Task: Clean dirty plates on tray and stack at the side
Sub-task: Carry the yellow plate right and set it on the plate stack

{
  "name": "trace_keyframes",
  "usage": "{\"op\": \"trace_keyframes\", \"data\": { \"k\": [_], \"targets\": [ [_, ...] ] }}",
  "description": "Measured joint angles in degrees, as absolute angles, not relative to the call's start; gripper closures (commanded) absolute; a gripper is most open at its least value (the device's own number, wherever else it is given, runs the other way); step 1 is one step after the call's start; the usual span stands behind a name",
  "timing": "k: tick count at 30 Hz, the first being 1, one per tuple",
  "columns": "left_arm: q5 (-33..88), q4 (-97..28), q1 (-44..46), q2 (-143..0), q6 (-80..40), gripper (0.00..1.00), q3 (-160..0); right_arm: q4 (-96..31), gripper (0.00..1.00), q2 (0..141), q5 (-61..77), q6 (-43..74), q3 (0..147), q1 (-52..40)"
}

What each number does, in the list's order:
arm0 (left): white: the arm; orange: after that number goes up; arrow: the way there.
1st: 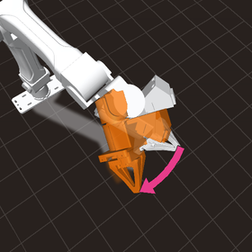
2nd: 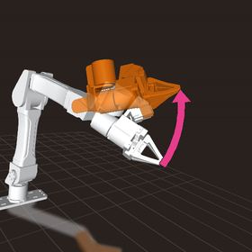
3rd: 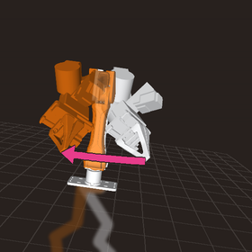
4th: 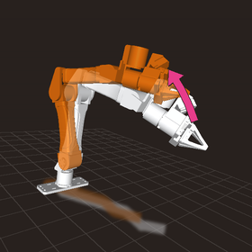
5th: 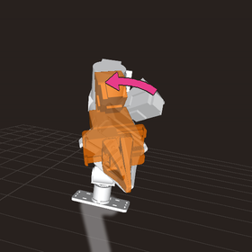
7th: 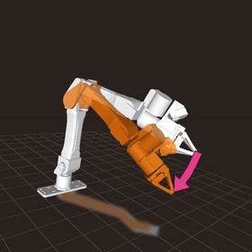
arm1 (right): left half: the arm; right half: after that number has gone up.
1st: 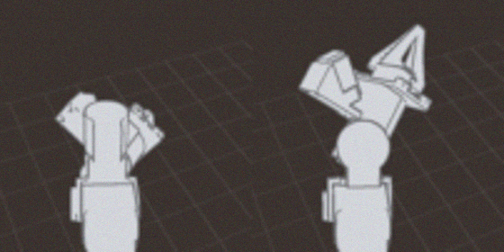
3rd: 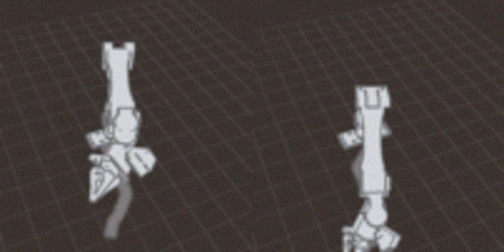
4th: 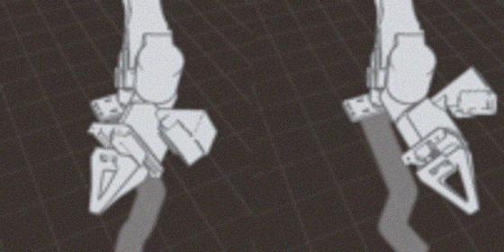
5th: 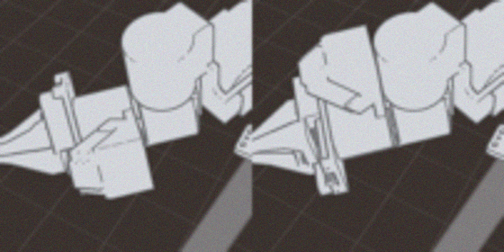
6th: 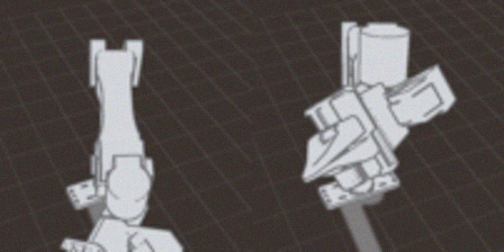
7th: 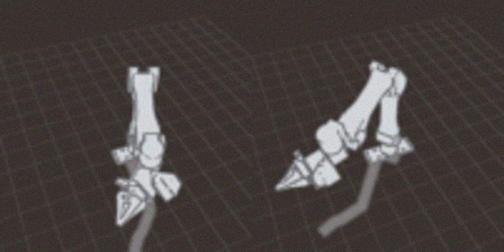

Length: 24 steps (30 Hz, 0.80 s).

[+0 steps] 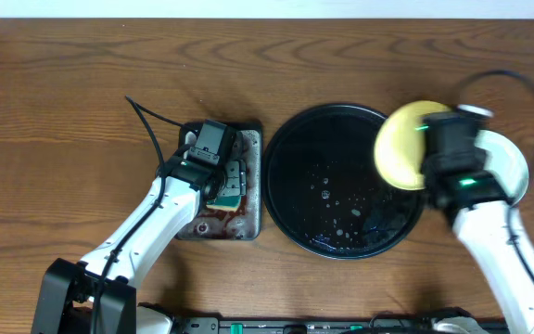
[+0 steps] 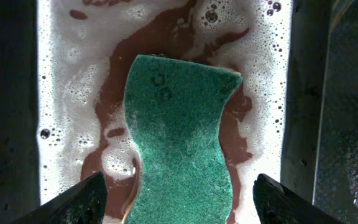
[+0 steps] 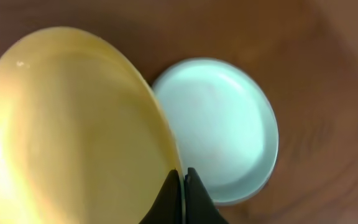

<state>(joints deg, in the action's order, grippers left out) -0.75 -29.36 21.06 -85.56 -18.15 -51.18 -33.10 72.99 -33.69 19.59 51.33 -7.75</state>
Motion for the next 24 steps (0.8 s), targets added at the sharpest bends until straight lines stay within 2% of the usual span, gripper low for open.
{"op": "trace_keyframes", "data": {
  "k": [7, 12, 16, 22, 23, 24],
  "targets": [
    [-0.54, -29.41, 21.06, -85.56, -18.15, 0.24, -51.18, -34.52, 0.99, 72.99, -14.94, 28.88, 51.0, 17.72],
    [-0.38, -29.41, 21.06, -85.56, -18.15, 0.24, -51.18, -33.1, 0.99, 73.84, -7.53, 32.58, 48.8, 31.09],
    [-0.36, -29.41, 21.06, -85.56, -18.15, 0.24, -51.18, -29.74, 0.97, 76.58, -2.96, 33.74, 46.81, 36.27],
    [-0.36, -29.41, 21.06, -85.56, -18.15, 0.24, -51.18, -26.85, 0.95, 79.44, 0.84, 34.13, 46.5, 37.06],
    [-0.36, -29.41, 21.06, -85.56, -18.15, 0.24, -51.18, -26.72, 0.87, 79.81, 1.06, 34.13, 46.48, 37.08],
    [-0.36, -29.41, 21.06, -85.56, -18.15, 0.23, -51.18, -26.33, 0.74, 80.09, 1.37, 34.41, 46.48, 37.08]
  ]
}}
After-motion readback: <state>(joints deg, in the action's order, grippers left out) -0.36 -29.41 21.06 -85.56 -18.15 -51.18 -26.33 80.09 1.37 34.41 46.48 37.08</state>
